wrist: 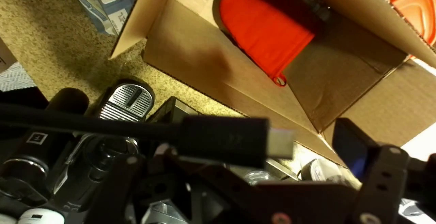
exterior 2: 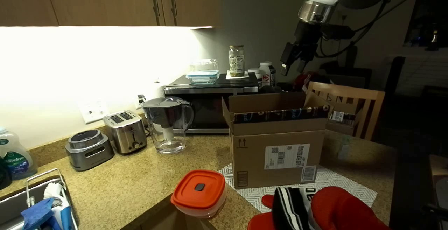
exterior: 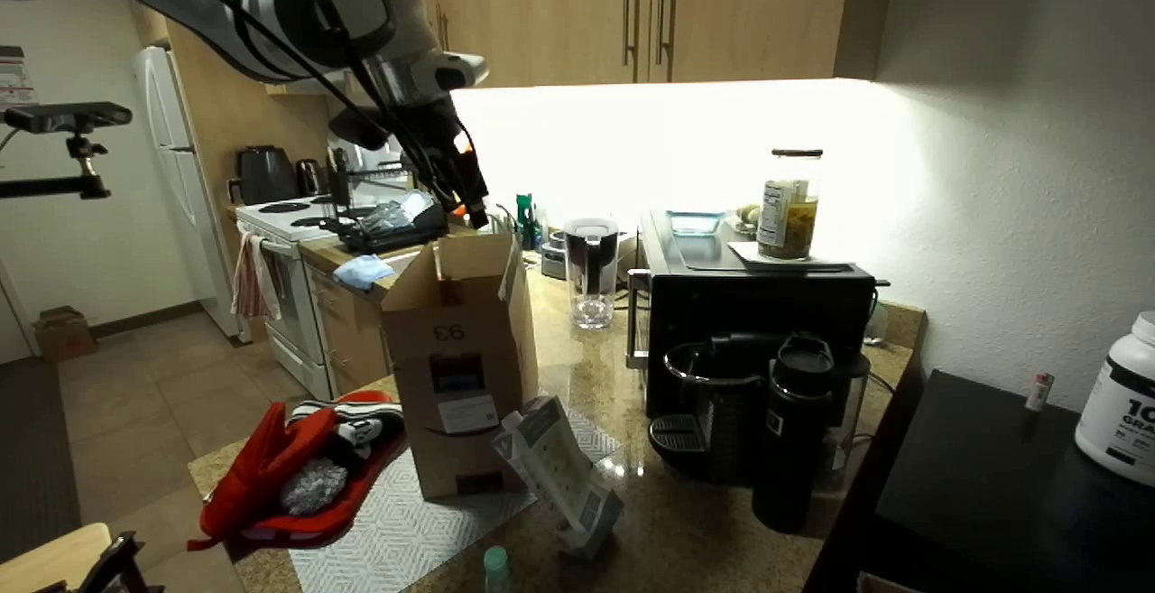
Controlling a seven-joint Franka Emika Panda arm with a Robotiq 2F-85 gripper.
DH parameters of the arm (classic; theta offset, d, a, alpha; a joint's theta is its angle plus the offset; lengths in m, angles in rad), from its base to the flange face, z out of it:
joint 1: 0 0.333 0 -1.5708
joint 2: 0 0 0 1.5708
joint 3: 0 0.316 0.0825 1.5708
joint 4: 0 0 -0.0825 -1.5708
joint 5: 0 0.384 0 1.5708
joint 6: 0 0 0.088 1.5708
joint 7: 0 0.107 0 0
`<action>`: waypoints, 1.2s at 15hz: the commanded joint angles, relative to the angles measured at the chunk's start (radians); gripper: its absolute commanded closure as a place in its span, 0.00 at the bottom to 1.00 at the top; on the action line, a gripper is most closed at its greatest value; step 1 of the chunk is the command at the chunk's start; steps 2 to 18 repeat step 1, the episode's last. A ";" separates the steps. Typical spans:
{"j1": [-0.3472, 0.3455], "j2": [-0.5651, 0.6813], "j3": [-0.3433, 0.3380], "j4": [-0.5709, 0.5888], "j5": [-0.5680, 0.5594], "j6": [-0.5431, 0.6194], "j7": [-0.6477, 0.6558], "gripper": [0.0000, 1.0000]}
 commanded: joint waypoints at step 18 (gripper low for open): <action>-0.011 0.000 0.010 0.001 0.003 -0.002 -0.003 0.00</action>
